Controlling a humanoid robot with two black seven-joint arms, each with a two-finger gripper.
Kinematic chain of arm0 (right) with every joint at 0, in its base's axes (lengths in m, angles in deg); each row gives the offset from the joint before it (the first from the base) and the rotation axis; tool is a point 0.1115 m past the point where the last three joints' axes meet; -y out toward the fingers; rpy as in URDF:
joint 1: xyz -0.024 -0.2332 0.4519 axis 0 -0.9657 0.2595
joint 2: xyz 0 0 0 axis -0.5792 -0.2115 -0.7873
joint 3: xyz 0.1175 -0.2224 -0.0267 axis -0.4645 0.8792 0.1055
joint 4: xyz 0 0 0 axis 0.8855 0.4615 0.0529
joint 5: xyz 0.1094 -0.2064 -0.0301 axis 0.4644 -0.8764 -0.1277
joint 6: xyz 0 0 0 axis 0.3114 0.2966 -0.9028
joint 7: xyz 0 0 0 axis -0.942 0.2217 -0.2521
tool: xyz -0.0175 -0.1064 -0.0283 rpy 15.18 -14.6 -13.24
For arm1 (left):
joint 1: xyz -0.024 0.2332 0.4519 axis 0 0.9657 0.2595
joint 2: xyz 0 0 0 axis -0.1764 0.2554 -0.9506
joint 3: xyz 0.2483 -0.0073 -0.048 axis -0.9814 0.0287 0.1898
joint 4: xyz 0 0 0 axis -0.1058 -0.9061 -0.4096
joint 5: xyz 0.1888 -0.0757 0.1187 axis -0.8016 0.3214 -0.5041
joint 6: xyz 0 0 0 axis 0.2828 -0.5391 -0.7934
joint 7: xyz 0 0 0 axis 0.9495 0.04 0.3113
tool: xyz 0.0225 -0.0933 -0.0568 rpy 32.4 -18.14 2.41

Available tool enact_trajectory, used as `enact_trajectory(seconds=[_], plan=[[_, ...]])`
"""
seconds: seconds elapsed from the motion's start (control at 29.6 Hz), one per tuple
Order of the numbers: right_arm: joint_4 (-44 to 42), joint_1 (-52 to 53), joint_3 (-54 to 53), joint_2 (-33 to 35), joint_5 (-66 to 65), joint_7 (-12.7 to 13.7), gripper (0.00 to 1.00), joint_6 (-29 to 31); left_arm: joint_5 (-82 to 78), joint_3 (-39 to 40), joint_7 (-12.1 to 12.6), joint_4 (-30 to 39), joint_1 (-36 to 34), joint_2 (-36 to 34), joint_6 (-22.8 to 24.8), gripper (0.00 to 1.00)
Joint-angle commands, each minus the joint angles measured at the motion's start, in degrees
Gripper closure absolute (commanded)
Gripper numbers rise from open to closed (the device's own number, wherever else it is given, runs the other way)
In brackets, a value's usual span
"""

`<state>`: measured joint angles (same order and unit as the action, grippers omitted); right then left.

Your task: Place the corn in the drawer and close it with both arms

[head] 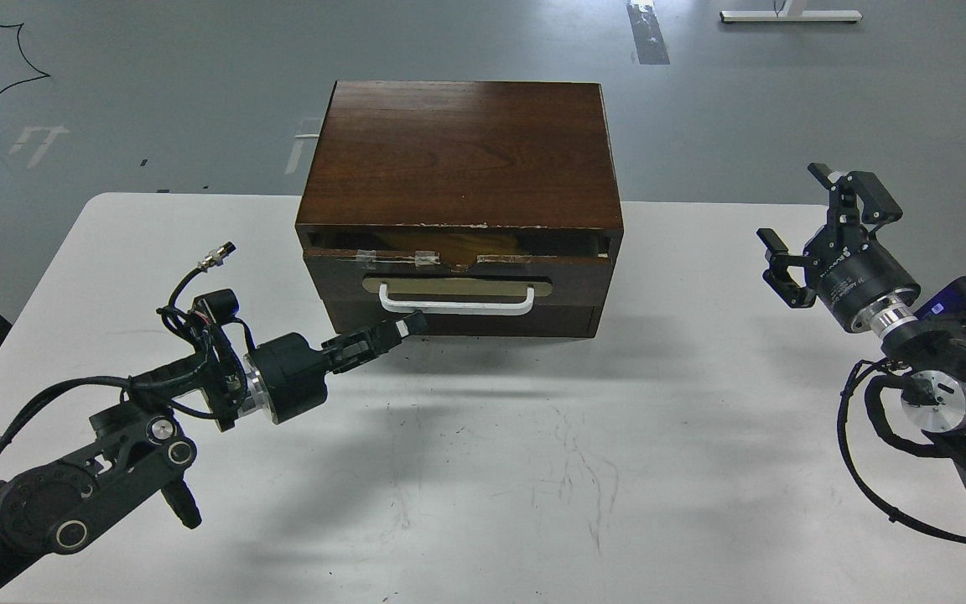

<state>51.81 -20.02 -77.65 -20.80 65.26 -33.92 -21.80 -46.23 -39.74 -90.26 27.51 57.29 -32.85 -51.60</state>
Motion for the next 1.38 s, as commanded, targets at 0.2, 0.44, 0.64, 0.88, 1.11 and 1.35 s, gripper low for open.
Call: enact_trajectory(seconds=[0.2,0.44,0.64,0.88,1.11,1.35], plan=[[-0.01,-0.58,-0.03,-0.01,0.0,0.0,0.0,-0.09,0.0,-0.1,-0.06,-2.49,-1.18,1.27,-0.67,1.0],[-0.01,-0.66,-0.03,0.08,0.0,0.0,0.0,-0.09,0.0,-0.19,-0.06,-3.72,-2.76,1.97,-0.67,1.0],[0.08,-0.93,-0.03,0.08,0.0,0.0,0.0,0.0,0.09,-0.62,-0.15,-3.63,-2.94,1.97,-0.24,1.0],[0.08,-0.93,-0.03,0.52,0.0,0.0,0.0,0.0,0.62,-1.42,-1.03,-0.48,-1.45,-0.3,4.23,1.0],[0.08,-1.28,-0.12,0.52,0.0,0.0,0.0,-0.09,8.15,0.07,-3.54,9.8,-0.21,-4.7,7.85,0.77],[0.17,-1.28,-0.12,0.52,0.0,0.0,0.0,0.0,26.62,7.45,-3.54,10.7,-1.18,-7.69,7.94,0.01]])
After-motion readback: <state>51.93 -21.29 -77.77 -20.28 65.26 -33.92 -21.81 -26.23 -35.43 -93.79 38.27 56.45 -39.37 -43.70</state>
